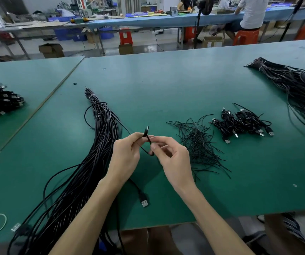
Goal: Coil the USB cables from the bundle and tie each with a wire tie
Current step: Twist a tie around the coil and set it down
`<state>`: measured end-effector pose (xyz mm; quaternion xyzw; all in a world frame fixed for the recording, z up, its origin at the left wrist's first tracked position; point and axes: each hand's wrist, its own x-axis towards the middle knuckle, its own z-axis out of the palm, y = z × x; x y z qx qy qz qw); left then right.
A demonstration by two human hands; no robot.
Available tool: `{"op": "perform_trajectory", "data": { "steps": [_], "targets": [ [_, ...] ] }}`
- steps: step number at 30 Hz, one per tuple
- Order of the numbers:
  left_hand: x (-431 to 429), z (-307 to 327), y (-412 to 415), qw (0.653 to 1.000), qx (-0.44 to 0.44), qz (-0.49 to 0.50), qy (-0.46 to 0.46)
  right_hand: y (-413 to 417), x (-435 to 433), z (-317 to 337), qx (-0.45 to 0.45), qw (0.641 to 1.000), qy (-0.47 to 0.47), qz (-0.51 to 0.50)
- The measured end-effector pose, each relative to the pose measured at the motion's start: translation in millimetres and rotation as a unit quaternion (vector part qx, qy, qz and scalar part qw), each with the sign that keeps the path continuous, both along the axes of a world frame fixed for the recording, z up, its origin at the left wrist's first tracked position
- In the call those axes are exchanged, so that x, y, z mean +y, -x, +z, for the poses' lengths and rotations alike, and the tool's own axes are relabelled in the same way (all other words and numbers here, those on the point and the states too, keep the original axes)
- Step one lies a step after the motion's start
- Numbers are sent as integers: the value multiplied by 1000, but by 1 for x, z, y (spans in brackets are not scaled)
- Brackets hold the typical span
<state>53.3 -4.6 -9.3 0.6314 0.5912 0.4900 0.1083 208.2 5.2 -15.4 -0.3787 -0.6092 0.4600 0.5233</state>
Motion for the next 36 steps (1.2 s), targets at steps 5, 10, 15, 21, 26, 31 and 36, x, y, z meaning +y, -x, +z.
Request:
{"op": "perform_trajectory", "data": {
  "steps": [5,10,15,21,26,31,36],
  "targets": [
    [1,1,-6,980,-179,-60,57,1,2,0,26,998,36,47],
    [-4,8,-6,910,-382,-134,85,1,2,1,19,997,19,78],
    [-1,9,0,850,-483,-190,93,2,1,2,-42,997,-7,68],
    [-2,8,1,851,-489,-178,74,4,4,-2,-86,993,-31,80],
    [-3,12,0,846,-497,-178,70,6,2,-1,-122,986,-69,91],
    [-4,18,-1,818,-536,-194,75,5,-2,-4,-153,980,-94,85],
    [-2,24,14,745,-647,-159,27,3,-2,-9,-130,985,-61,92]
  ]
}}
